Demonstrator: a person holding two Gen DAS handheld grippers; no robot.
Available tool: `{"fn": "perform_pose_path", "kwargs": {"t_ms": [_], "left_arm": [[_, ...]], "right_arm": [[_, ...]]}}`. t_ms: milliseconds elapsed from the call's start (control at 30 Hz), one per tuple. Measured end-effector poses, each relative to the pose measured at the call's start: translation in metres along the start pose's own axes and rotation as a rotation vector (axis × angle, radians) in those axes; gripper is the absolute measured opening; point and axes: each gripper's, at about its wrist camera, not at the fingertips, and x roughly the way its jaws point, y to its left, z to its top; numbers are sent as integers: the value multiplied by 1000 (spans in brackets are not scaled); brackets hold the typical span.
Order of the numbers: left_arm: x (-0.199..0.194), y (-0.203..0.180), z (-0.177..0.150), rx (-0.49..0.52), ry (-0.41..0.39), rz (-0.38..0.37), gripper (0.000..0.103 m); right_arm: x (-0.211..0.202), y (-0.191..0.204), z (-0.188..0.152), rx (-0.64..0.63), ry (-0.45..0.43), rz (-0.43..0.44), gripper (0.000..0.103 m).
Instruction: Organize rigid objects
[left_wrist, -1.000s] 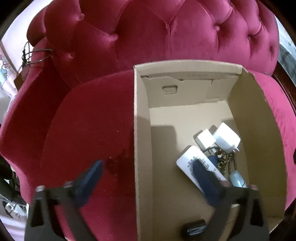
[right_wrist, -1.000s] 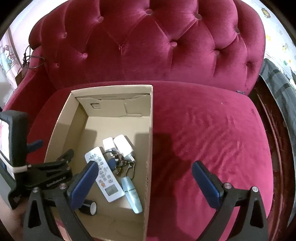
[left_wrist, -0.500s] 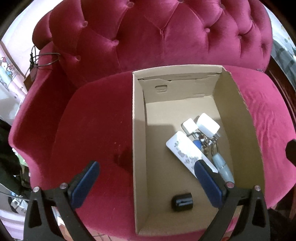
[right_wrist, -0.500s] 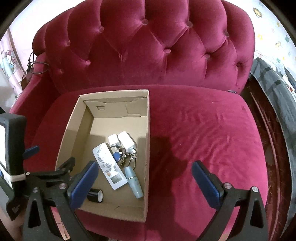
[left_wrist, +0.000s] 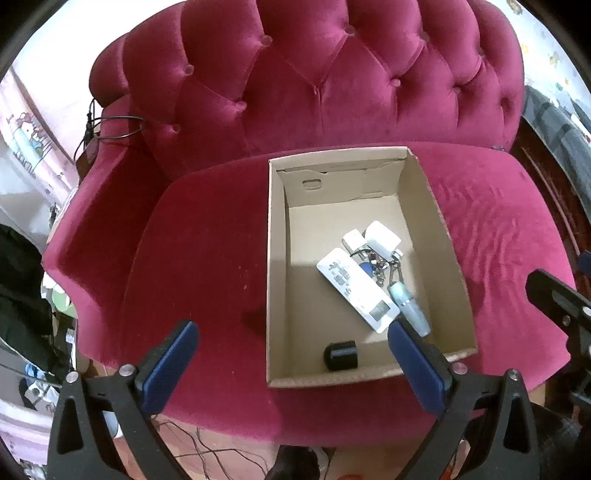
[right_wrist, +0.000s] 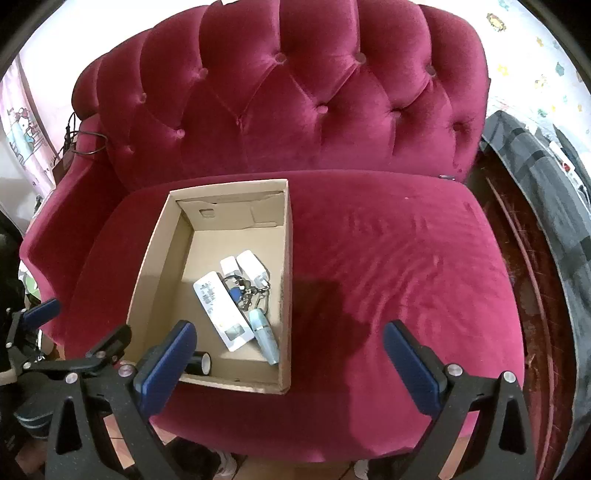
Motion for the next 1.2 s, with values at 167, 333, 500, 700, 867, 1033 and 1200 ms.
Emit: {"fn": "perform_pose_path", "kwargs": {"t_ms": [167, 333, 500, 700, 867, 1033, 1200], "left_arm": [[-16, -4, -11, -6, -6, -3, 103], [-27, -13, -18, 15, -8, -16, 103], [-30, -19, -20, 22, -14, -19, 103], [-31, -21, -19, 27, -17, -18, 103], [-32, -21, -18, 25, -22, -15, 103], [-32, -20, -18, 26, -22, -13, 103], [-34, -17, -18, 22, -23, -13, 103]], "right_arm": [[-18, -6, -7, -5, -31, -22, 103], [-31, -11, -13, -3, -47, -26, 103], [-33, -15, -15, 5, -48, -25, 103], [-32, -19, -16, 5, -45, -21, 103], [-30, -21, -17, 10, -46, -23, 103], [-31, -20, -17, 6, -45, -19, 103], [-32, -16, -16, 5, -47, -20, 103]]}}
